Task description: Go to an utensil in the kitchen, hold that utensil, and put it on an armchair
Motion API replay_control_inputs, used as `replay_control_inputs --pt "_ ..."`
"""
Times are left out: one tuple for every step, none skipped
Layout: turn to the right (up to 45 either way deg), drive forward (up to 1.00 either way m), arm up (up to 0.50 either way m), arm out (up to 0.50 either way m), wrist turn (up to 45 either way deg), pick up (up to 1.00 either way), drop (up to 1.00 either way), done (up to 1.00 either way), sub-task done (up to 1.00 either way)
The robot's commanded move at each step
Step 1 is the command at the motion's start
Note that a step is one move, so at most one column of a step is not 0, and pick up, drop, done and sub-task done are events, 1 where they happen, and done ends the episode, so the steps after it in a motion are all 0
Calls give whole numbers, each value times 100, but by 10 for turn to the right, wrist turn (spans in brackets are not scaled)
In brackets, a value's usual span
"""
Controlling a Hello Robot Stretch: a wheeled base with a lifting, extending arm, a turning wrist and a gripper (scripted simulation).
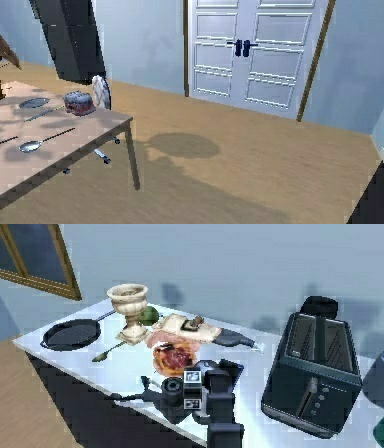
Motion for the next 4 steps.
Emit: replay_control_inputs --pt "0 0 10 0 0 0 0 0 0" --pt "0 0 4 0 0 0 0 0 0" --pt "0 0 0 0 -450 0 0 0 0" --pt "0 0 0 0 -390 0 0 0 0"
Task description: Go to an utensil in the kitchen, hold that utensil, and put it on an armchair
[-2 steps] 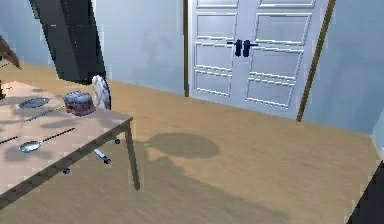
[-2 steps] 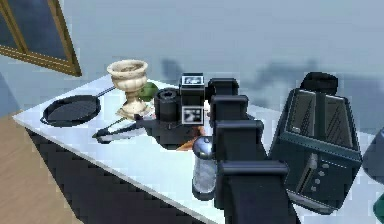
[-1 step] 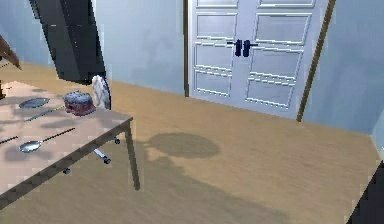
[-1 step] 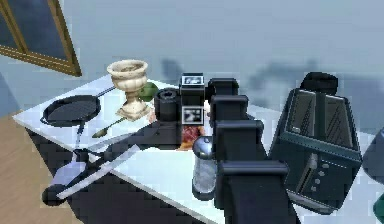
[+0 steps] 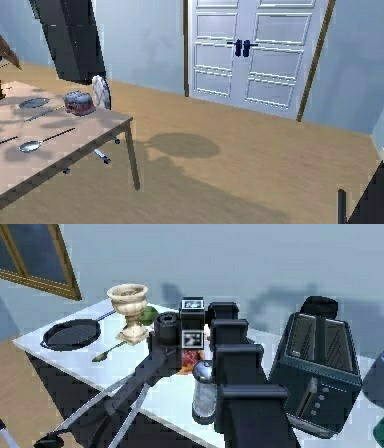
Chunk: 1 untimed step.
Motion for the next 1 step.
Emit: replay_control_inputs --pt "0 0 0 -16 0 0 0 0 0"
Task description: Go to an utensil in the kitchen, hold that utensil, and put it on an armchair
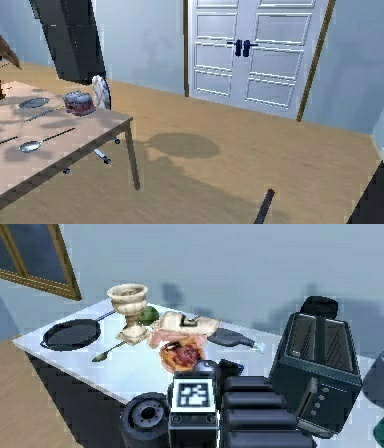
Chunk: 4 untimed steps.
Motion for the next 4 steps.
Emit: replay_control_inputs --pt "-450 0 0 0 0 0 0 0 0" --pt "-150 0 0 0 0 0 0 0 0" --pt "0 25 0 0 0 0 0 0 0" --pt "-450 0 0 0 0 0 0 0 0"
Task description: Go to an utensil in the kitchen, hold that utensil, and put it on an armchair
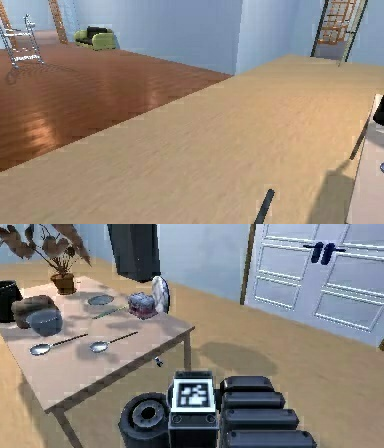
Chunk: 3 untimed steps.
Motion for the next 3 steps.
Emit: replay_control_inputs --pt "-90 0 0 0 0 0 0 0 0" --pt "0 55 0 0 0 0 0 0 0" --pt "450 0 0 0 0 0 0 0 0"
